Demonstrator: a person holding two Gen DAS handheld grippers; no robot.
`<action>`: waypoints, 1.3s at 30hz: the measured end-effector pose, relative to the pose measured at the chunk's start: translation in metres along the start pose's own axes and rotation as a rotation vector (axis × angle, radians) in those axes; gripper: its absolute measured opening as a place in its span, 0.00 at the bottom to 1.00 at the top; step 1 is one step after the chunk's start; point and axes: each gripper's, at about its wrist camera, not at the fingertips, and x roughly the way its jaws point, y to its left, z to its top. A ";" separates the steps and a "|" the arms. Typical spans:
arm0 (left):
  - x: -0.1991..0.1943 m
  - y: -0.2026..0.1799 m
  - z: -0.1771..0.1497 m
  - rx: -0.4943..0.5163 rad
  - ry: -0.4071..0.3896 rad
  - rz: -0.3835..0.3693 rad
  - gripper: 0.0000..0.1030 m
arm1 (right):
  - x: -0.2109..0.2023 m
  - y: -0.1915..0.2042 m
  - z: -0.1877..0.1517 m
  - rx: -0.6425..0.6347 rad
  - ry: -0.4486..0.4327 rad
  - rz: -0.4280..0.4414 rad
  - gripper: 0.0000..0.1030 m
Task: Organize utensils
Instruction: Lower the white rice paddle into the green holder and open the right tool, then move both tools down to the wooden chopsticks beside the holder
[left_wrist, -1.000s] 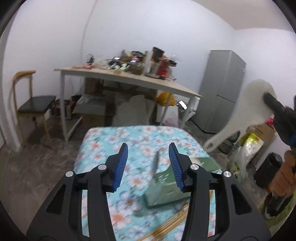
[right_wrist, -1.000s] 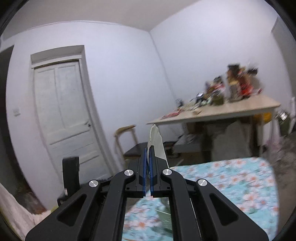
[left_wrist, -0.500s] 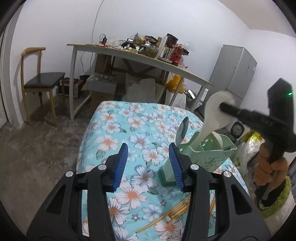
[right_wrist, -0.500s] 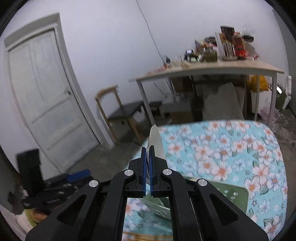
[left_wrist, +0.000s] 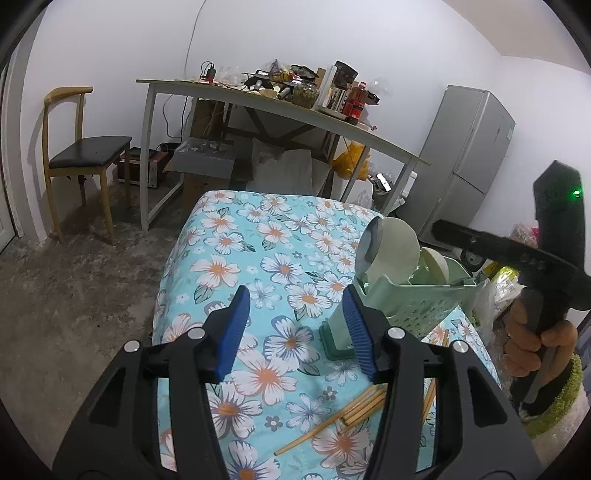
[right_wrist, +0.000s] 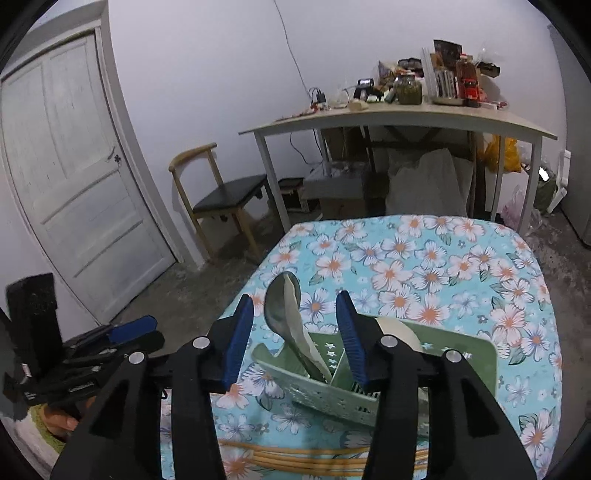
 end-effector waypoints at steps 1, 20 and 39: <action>-0.001 -0.001 -0.001 0.002 0.000 -0.002 0.50 | -0.006 -0.001 0.000 0.007 -0.009 0.004 0.47; -0.005 -0.024 -0.020 0.046 0.057 -0.071 0.61 | -0.092 -0.051 -0.093 0.203 0.027 -0.135 0.59; 0.013 -0.070 -0.074 0.186 0.201 -0.087 0.62 | -0.078 -0.109 -0.182 0.495 0.217 -0.175 0.60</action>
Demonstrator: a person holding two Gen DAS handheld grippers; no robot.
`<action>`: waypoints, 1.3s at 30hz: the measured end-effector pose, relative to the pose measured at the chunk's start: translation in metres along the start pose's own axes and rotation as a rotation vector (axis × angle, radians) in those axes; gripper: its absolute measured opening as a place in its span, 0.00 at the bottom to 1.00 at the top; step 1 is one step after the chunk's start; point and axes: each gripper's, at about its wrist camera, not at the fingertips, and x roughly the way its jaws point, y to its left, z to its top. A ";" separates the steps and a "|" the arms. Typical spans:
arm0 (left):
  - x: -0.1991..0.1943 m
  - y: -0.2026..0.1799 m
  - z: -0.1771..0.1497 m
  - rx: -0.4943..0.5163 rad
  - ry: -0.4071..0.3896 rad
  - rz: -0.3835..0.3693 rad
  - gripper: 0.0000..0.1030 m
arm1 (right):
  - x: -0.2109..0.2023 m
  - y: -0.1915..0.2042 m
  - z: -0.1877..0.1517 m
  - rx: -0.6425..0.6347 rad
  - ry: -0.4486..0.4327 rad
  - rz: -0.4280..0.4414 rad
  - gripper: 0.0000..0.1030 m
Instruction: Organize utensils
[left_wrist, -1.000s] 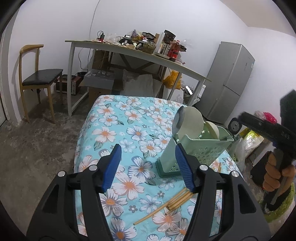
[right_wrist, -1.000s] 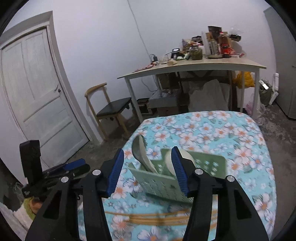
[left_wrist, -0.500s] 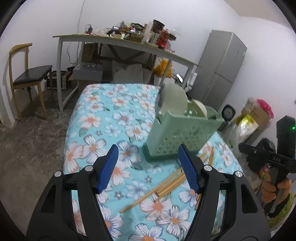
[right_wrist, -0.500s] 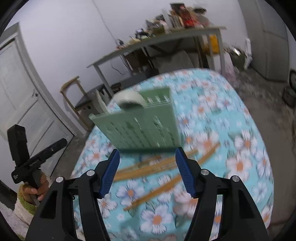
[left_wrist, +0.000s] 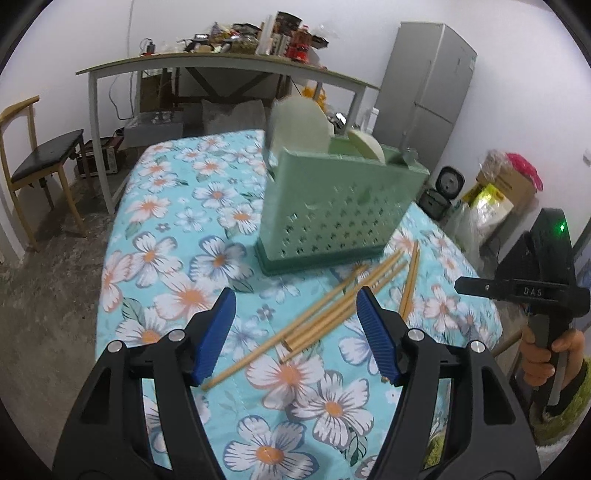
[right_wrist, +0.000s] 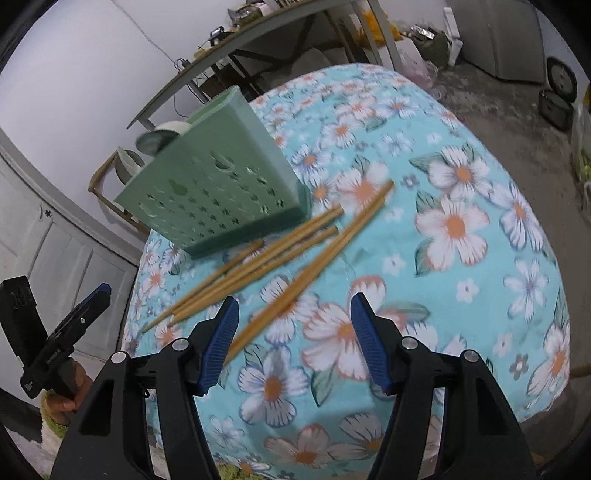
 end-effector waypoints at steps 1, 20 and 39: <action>0.003 -0.002 -0.001 0.007 0.011 -0.002 0.62 | 0.002 -0.002 -0.002 0.004 0.005 0.005 0.60; 0.045 0.003 -0.008 0.024 0.138 0.088 0.55 | 0.044 -0.014 -0.003 0.134 0.035 0.135 0.51; 0.075 0.014 -0.019 0.004 0.240 0.116 0.19 | 0.070 -0.052 0.009 0.350 0.032 0.236 0.12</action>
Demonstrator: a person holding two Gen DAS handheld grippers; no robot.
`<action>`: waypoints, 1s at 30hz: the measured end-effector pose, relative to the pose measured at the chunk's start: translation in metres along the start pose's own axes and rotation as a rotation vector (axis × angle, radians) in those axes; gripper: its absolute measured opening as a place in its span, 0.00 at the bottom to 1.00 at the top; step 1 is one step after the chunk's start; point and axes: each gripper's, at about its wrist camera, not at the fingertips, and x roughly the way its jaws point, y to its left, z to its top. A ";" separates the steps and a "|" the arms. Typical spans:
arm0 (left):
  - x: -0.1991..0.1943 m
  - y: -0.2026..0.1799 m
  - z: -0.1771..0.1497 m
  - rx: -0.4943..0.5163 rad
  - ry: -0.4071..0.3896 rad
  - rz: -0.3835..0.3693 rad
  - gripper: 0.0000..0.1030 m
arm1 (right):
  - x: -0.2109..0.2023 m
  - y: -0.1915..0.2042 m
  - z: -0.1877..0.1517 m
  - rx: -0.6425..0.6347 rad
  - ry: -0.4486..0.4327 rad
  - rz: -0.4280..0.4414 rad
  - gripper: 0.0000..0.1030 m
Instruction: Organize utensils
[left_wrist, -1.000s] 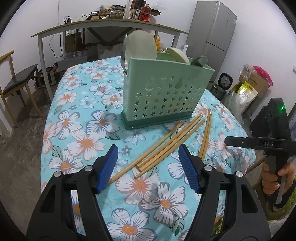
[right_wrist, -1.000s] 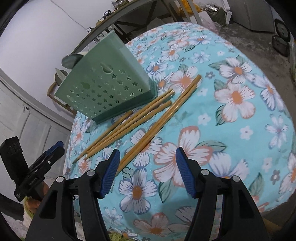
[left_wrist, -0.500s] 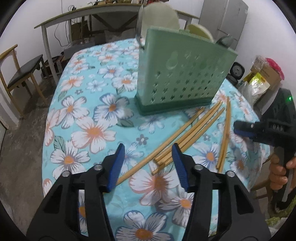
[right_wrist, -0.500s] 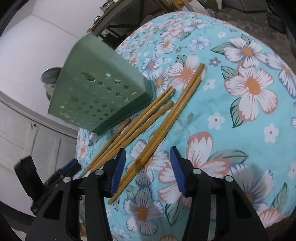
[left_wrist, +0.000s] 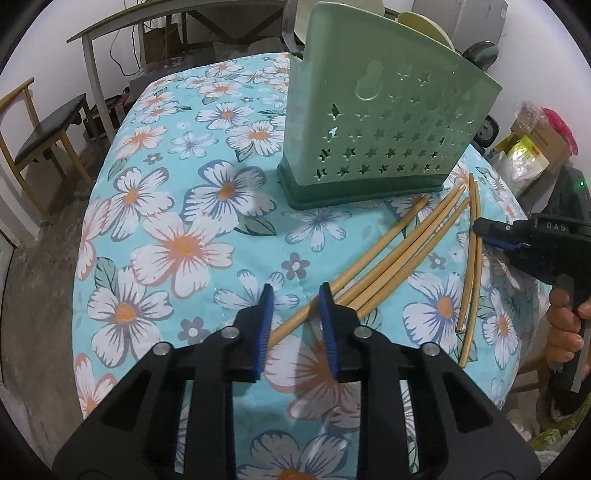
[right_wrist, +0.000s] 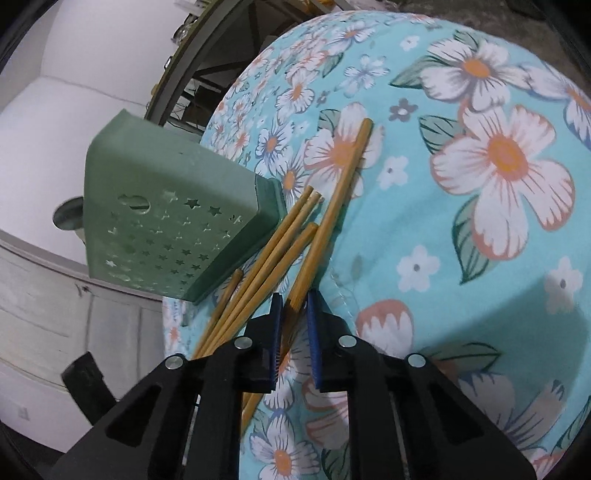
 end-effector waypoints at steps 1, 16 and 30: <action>0.000 -0.001 0.000 0.003 0.000 -0.004 0.16 | 0.000 -0.002 0.000 0.013 0.004 0.016 0.11; -0.005 -0.003 -0.004 0.021 -0.029 -0.031 0.00 | -0.019 -0.021 -0.010 0.107 0.033 0.096 0.10; -0.050 0.005 -0.026 0.006 0.006 -0.097 0.00 | -0.011 -0.022 -0.009 0.117 0.057 0.078 0.10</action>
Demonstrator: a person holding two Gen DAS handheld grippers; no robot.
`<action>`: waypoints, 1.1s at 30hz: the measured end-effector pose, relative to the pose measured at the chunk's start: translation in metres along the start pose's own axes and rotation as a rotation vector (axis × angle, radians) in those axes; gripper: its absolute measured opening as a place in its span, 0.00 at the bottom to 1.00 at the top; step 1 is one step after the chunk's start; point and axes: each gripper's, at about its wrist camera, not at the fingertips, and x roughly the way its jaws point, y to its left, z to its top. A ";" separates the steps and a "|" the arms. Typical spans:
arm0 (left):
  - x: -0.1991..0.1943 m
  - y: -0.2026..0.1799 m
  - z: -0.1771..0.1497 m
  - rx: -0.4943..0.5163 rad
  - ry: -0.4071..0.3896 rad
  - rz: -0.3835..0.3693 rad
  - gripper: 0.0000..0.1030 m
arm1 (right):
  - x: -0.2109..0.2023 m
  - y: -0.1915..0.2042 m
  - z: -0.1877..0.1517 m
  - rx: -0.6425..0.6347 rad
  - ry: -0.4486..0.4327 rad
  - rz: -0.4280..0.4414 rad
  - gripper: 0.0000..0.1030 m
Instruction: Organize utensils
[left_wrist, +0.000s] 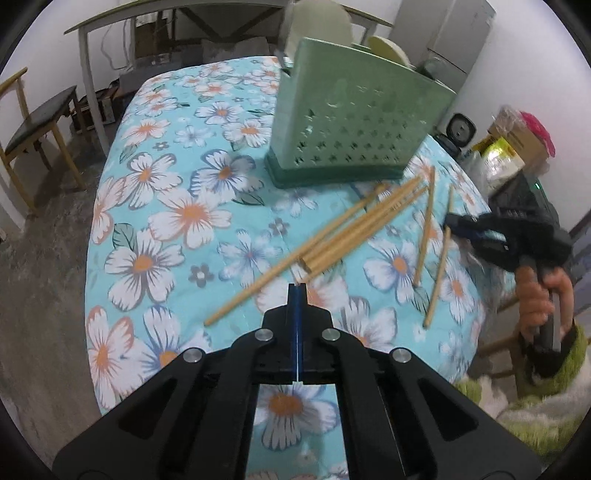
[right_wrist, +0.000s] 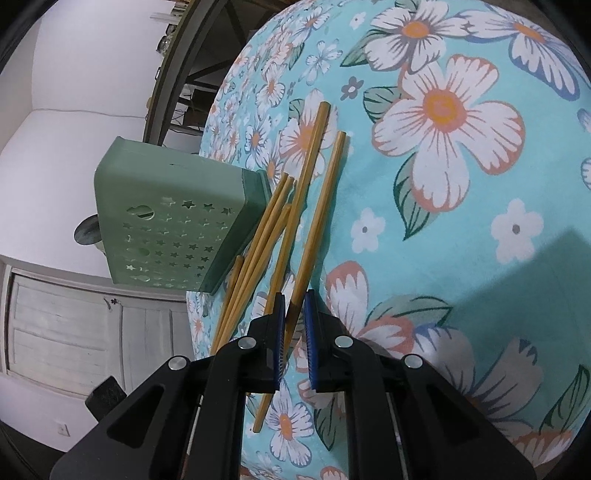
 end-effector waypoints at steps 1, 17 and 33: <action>-0.002 -0.002 -0.001 0.022 -0.015 0.017 0.00 | 0.001 -0.001 0.000 0.004 0.002 0.001 0.10; 0.037 0.001 0.004 0.204 0.058 0.179 0.17 | 0.002 0.000 0.003 0.001 0.005 0.000 0.11; -0.011 -0.001 -0.029 0.100 0.155 0.063 0.28 | -0.001 -0.004 0.002 0.000 0.009 0.011 0.11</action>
